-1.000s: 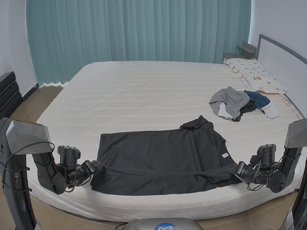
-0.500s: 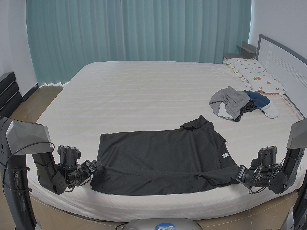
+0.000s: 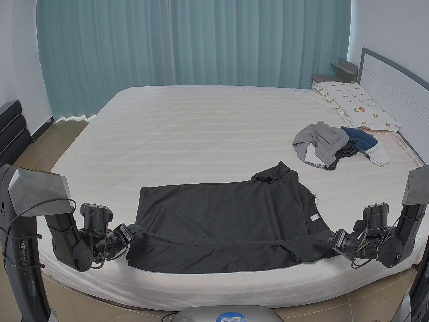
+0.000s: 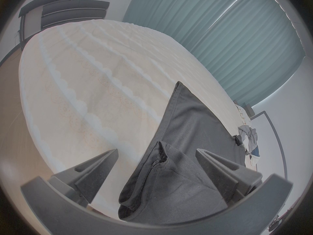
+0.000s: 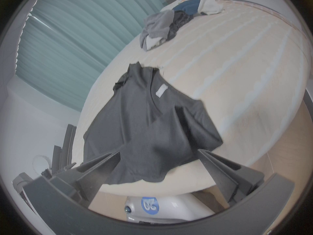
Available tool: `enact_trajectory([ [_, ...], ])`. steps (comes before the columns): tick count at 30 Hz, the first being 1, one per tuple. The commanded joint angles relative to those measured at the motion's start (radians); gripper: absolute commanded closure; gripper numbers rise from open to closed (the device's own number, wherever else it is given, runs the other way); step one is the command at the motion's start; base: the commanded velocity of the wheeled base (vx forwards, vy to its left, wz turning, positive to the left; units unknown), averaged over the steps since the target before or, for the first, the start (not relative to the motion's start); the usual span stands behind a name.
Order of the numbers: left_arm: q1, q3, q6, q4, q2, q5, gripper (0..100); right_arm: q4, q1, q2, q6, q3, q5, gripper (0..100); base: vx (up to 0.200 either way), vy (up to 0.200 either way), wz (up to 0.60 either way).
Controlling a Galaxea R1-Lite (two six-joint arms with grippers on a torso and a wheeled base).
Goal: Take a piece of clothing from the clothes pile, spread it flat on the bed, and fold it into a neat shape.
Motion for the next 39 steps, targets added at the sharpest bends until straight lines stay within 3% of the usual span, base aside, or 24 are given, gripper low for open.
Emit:
enact_trajectory([
  [1, 0.012, -0.008, 0.0, 0.0, 0.0, 0.0, 0, 0.005, -0.05, -0.046, -0.001, -0.029, 0.001, 0, 0.0, 0.0, 0.0],
  [22, 0.018, -0.069, 0.003, 0.004, -0.012, -0.011, 0, -0.049, -0.07, 0.087, 0.02, -0.105, 0.014, 0, 0.0, 0.0, 0.0],
  [32, 0.021, -0.181, 0.109, 0.13, -0.006, -0.192, 0, -0.059, -0.062, 0.087, 0.032, -0.089, 0.014, 0, 0.0, 0.0, 0.0],
  [39, 0.025, -0.19, 0.175, 0.27, -0.026, -0.212, 0, -0.061, -0.059, 0.089, 0.032, -0.087, 0.014, 0, 0.0, 0.0, 0.0],
])
